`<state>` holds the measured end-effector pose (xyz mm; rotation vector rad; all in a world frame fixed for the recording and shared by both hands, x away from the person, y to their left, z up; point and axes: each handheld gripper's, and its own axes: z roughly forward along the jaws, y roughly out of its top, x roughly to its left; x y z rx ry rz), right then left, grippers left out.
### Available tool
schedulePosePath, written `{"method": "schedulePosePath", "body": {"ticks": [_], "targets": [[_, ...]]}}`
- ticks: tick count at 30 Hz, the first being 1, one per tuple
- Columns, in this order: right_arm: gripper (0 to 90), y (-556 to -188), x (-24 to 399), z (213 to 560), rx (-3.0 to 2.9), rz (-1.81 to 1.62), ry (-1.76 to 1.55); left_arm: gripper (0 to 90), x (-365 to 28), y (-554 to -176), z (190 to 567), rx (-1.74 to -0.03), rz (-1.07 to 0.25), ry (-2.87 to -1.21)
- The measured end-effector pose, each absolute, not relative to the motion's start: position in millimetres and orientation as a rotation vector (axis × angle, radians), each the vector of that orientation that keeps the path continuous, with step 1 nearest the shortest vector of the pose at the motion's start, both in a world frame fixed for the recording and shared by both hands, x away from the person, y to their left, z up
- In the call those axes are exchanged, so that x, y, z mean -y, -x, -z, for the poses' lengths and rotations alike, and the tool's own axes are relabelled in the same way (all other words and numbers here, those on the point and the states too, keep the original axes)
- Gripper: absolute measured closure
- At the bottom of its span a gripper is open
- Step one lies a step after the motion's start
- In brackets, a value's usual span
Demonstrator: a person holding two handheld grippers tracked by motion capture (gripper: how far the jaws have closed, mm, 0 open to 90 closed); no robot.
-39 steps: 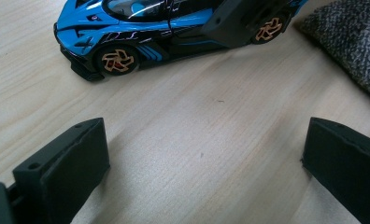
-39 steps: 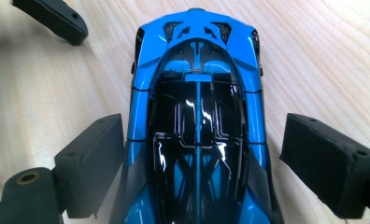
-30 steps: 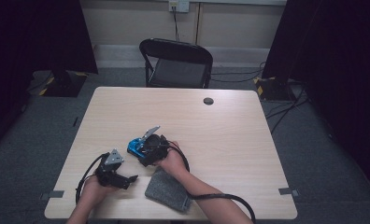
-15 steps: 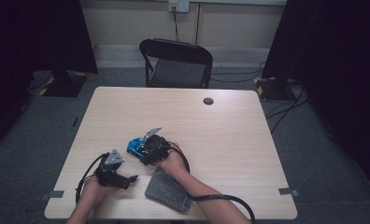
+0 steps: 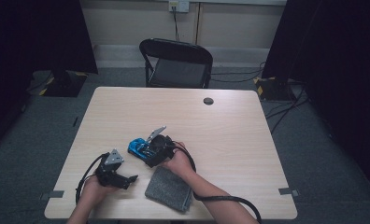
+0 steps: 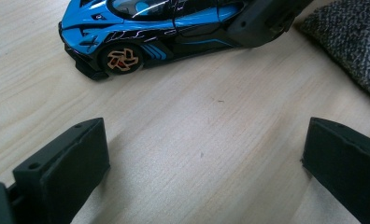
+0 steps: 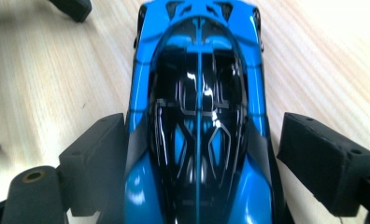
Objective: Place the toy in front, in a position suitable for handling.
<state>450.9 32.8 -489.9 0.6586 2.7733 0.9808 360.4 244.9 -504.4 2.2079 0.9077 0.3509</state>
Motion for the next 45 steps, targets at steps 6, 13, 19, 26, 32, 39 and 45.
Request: {"method": "schedulePosePath", "body": {"ticks": [6, 13, 19, 26, 32, 39, 45], "targets": [[15.5, -444, -27, 493, -2.777, -0.968, -0.626, 0.0, -245, -360, 504, -0.907, -0.351, -2.208], [16.1, -444, -19, 494, -2.767, -0.994, -0.628, 0.0, -245, -360, 505, -0.918, -0.351, -2.205], [15.5, -443, -18, 495, -2.760, -1.003, -0.628, 0.0, -245, -360, 505, -0.918, -0.351, -2.204], [14.5, -446, -18, 494, -2.792, -0.971, -0.601, 0.0, -245, -360, 505, -0.919, -0.351, -2.204], [24.4, -442, -17, 492, -2.763, -0.990, -0.635, 0.0, -244, -359, 505, -0.921, -0.352, -2.203], [25.0, -443, -21, 489, -2.785, -0.940, -0.650, 0.0, -245, -360, 504, -0.921, -0.353, -2.203], [25.1, -444, -21, 485, -2.792, -0.937, -0.651, 0.0, -245, -360, 504, -0.921, -0.353, -2.203]]}}
